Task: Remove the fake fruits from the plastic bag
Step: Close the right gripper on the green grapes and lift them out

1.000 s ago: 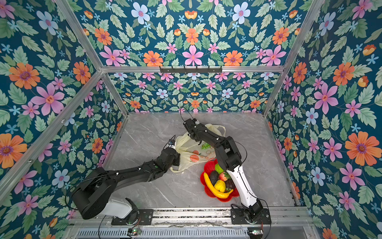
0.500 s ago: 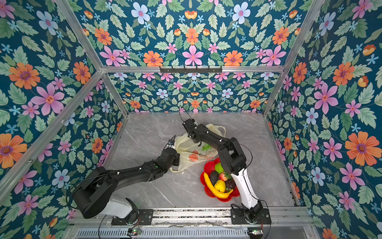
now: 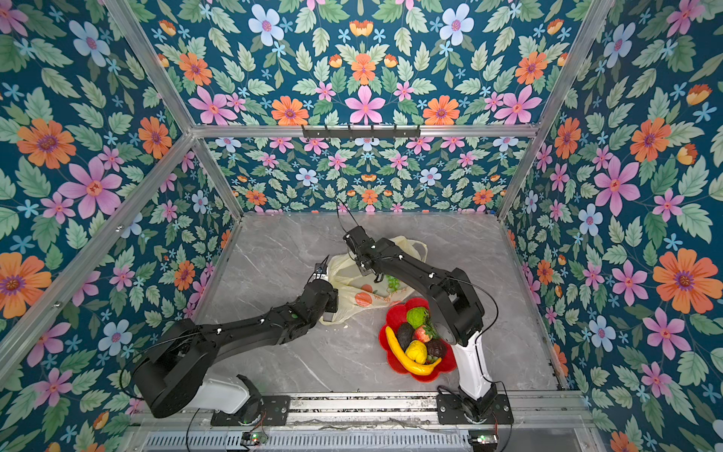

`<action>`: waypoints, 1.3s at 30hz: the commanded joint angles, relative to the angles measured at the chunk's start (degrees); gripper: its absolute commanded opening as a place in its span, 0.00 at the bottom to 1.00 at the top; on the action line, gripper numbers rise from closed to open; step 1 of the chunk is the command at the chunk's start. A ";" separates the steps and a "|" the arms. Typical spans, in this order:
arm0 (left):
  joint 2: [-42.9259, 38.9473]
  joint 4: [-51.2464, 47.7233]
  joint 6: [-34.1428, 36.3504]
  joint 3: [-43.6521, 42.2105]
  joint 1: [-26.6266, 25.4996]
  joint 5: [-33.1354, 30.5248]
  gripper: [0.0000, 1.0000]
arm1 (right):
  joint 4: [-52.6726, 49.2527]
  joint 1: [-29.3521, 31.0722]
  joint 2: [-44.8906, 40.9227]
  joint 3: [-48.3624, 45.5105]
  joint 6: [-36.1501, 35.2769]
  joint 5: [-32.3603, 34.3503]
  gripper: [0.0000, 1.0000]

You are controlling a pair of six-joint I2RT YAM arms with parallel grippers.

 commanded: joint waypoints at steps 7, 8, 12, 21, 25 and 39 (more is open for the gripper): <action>-0.19 0.19 -0.29 -0.14 0.05 -1.22 0.06 | 1.68 1.88 -8.25 -5.48 2.38 -1.08 0.00; -0.13 0.24 -0.29 -0.12 0.05 -1.23 0.06 | 1.60 2.05 -9.09 -5.99 2.47 -1.03 0.00; 0.18 0.26 -0.11 0.10 0.04 -1.10 0.06 | 1.93 2.46 -13.33 -8.55 3.07 -1.26 0.00; 0.84 0.28 0.00 0.38 0.03 -0.83 0.06 | 1.80 2.57 -19.97 -11.86 4.41 -3.13 0.00; 1.04 0.12 0.15 0.43 0.07 -0.89 0.05 | 0.67 2.60 -23.96 -12.52 4.99 -2.76 0.00; 1.60 -0.34 0.22 0.80 0.02 -1.19 0.05 | -8.70 2.64 -34.73 -11.86 8.64 -0.81 0.00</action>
